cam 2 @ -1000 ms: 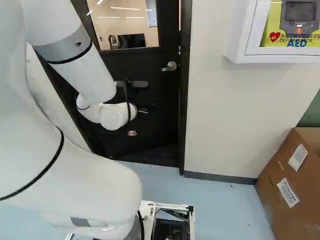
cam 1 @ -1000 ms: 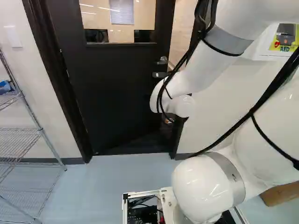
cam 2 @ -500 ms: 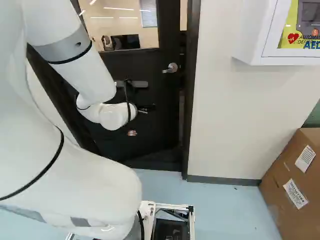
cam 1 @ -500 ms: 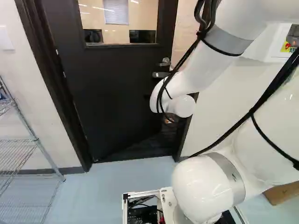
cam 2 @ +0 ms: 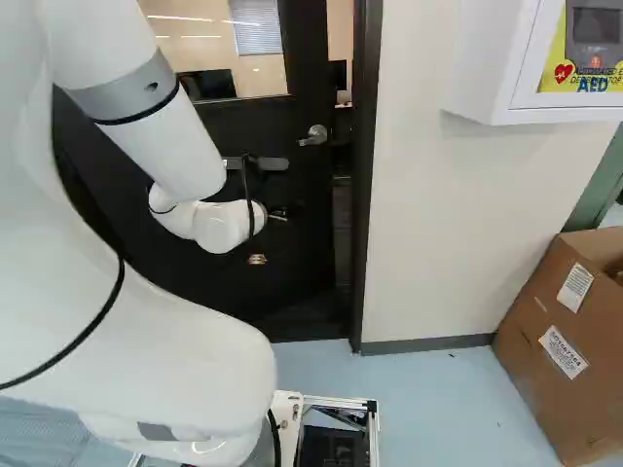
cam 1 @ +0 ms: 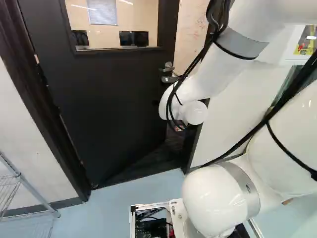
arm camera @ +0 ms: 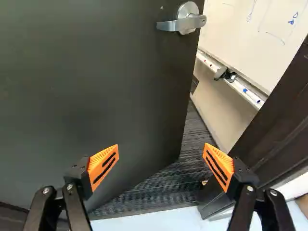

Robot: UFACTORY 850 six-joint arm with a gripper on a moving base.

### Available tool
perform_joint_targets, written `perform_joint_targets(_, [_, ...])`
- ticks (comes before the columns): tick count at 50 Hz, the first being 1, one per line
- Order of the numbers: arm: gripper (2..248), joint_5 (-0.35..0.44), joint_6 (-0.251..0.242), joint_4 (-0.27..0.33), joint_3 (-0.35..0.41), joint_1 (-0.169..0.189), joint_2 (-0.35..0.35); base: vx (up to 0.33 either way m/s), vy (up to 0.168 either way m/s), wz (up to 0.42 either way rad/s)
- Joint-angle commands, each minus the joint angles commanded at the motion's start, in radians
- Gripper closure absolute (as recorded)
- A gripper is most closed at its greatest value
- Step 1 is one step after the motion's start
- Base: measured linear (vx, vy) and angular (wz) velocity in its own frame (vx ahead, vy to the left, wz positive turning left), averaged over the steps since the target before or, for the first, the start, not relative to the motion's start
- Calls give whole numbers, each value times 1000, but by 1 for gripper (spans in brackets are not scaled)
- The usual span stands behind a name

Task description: Open the door and move inside

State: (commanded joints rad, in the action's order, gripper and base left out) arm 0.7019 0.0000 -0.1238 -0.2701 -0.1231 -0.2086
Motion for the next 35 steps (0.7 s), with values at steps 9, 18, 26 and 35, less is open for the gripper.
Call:
perform_joint_targets(9, [3,0,0,0,0,0,0,97,135,-235])
perform_joint_targets(18, [3,0,0,0,0,0,0,79,150,-175])
perform_joint_targets(26, [3,0,0,0,0,0,0,53,187,-87])
perform_joint_targets(35, [3,0,0,0,0,0,0,60,171,-219])
